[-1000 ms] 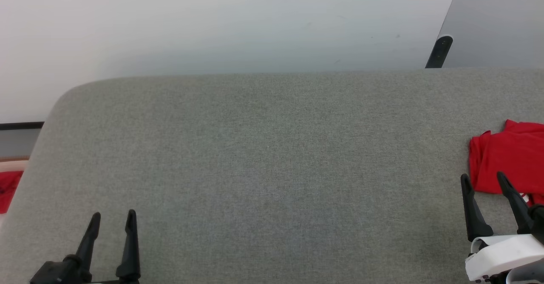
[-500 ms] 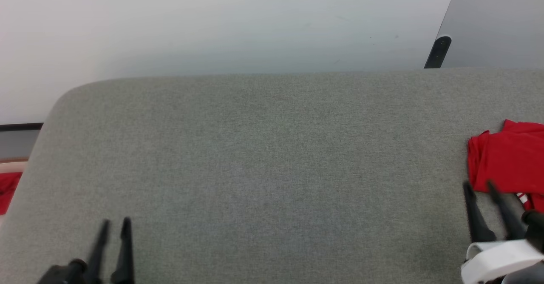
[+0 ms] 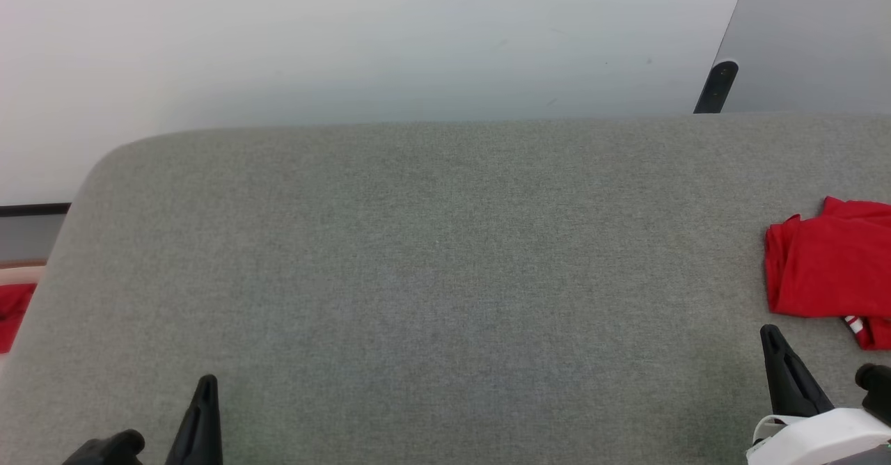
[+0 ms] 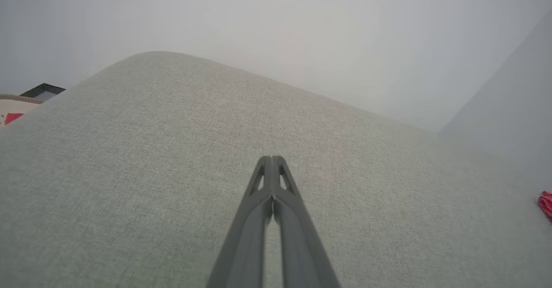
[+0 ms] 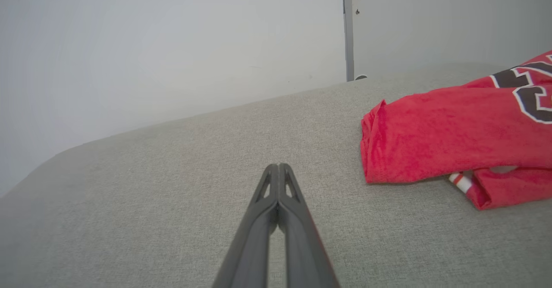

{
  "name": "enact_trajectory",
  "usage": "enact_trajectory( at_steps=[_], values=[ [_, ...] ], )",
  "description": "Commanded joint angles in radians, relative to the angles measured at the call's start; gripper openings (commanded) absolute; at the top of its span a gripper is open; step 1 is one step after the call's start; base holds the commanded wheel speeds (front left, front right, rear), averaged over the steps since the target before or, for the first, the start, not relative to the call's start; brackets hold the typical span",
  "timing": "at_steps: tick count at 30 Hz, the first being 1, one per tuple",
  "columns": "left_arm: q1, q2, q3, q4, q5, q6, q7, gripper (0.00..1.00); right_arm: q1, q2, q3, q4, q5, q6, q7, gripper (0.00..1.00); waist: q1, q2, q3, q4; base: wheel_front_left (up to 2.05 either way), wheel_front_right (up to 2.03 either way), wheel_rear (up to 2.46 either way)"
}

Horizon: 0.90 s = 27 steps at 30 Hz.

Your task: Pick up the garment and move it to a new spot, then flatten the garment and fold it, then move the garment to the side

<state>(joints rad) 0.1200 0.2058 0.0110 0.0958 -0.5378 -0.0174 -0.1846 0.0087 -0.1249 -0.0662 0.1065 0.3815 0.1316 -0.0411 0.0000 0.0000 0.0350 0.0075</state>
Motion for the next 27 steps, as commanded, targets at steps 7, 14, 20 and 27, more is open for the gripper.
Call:
enact_trajectory(
  at_steps=[7,14,20,27],
  values=[
    [-0.044,-0.01,0.018,0.005,-0.123,-0.015,0.03,0.0,-0.037,0.004,-0.011,0.001,0.142,0.0,0.016,0.0,0.0,0.0,-0.002,0.0,0.0,0.0,0.0],
    [-0.064,-0.024,0.027,0.019,-0.22,-0.025,0.057,0.0,-0.046,0.011,-0.014,0.015,0.254,0.0,0.03,0.0,0.0,0.0,-0.004,-0.001,0.0,0.0,0.0],
    [-0.079,-0.036,0.034,0.031,-0.298,-0.033,0.079,0.0,-0.054,0.017,-0.017,0.025,0.343,0.0,0.041,0.0,0.0,0.0,-0.006,-0.001,0.0,0.0,0.0],
    [-0.096,-0.049,0.042,0.044,-0.383,-0.042,0.104,0.0,-0.061,0.023,-0.021,0.037,0.439,-0.001,0.054,0.0,0.0,0.0,-0.008,-0.002,0.0,0.0,0.0]
  ],
)
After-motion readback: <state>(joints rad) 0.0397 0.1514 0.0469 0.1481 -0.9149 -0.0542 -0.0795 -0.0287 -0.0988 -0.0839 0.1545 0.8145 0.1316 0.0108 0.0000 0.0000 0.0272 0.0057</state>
